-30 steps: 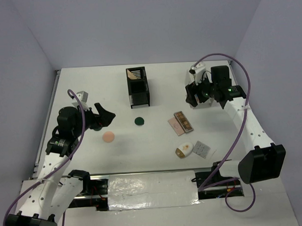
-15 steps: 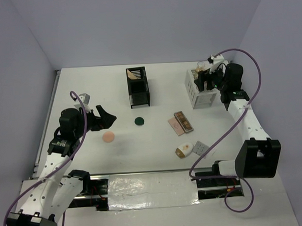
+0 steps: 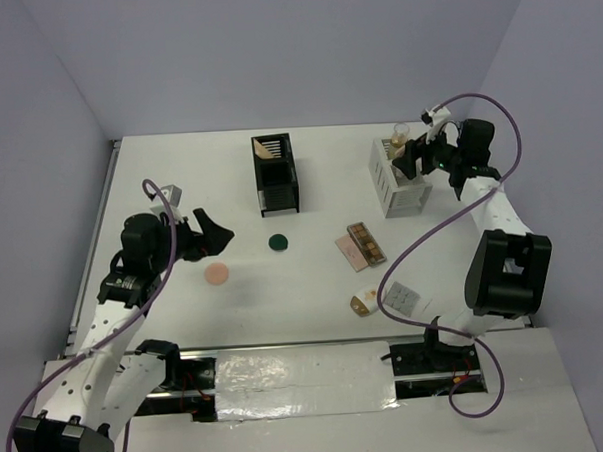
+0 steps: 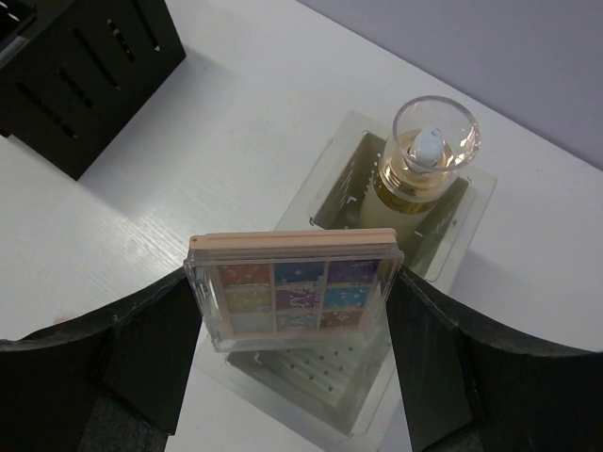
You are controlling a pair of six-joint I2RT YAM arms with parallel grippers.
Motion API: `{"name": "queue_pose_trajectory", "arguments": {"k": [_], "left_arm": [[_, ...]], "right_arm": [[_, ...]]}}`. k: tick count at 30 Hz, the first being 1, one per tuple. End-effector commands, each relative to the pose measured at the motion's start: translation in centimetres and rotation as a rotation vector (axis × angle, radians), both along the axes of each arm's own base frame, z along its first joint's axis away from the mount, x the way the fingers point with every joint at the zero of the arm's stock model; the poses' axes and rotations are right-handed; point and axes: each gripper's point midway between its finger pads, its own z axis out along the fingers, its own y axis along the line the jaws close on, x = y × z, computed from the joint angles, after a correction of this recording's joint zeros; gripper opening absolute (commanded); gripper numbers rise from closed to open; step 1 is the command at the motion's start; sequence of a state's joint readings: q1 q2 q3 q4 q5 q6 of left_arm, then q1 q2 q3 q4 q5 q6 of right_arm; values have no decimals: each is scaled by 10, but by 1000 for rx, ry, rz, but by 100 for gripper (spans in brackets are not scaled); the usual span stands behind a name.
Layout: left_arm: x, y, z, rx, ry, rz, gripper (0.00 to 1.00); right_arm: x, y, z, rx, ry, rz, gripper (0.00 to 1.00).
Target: Organize the makeup
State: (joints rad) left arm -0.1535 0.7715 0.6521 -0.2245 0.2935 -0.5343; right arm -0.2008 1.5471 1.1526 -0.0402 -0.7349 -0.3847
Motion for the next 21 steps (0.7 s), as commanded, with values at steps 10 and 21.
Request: {"name": "queue_pose_trajectory", "arguments": {"k": [10,21], "left_arm": [[6,-2,15,-22,-41,-5,99],[6,-2,15,-24,-38,-1,99]], "right_arm": [[27,0,-7,-15,-43,69,14],[26,-3,-15,-44,-46,81,22]]}}
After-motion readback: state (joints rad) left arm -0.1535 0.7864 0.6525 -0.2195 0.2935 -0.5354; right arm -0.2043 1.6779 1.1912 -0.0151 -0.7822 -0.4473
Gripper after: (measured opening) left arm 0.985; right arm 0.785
